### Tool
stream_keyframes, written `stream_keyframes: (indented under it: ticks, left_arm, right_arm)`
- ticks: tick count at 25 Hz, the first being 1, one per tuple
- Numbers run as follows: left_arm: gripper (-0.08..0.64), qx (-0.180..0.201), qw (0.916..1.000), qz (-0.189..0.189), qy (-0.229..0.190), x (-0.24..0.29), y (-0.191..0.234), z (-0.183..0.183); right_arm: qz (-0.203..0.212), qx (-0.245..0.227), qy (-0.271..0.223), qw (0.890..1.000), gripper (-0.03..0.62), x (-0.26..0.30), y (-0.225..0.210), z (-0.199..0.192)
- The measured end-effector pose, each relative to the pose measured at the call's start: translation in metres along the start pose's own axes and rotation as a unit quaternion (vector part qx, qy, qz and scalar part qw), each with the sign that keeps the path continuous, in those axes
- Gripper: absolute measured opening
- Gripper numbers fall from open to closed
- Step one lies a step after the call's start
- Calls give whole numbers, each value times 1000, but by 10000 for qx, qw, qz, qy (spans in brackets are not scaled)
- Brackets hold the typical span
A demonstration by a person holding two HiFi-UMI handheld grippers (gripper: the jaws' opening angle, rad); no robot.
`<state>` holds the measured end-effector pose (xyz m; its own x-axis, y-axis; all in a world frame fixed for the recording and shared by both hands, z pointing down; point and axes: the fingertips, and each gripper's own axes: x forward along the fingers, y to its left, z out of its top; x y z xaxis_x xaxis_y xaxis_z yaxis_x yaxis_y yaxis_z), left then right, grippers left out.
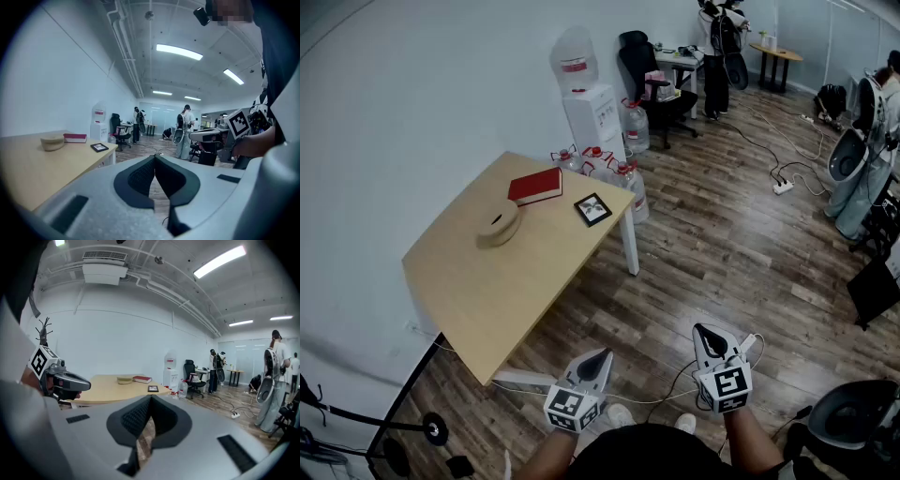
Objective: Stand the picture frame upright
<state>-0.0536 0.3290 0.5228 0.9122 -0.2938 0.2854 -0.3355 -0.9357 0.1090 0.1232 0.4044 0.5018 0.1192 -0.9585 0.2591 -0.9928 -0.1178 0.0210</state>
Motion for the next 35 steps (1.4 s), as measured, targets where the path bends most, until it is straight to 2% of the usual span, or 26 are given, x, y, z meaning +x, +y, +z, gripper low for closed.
stream_keyframes:
  ticks: [9, 15, 20, 28, 35]
  left_arm:
    - [0, -106, 9995, 285, -84, -6, -25, -11]
    - [0, 225, 9992, 325, -96, -13, -31, -14]
    - [0, 93, 9994, 312, -113, -14, -11, -19]
    - [0, 233, 9993, 10, -294, -23, 33, -6]
    - [0, 259, 9993, -199, -187, -42, 78, -19]
  right_arm:
    - [35, -78, -64, 9999, 8, -25, -14, -6]
    - [205, 82, -279, 9994, 8, -37, -5, -1]
    - [77, 111, -306, 9994, 9, -36, -2, 3]
    - [-180, -49, -367, 9992, 9, 1, 37, 22]
    - [-397, 267, -348, 9982, 9, 34, 63, 28]
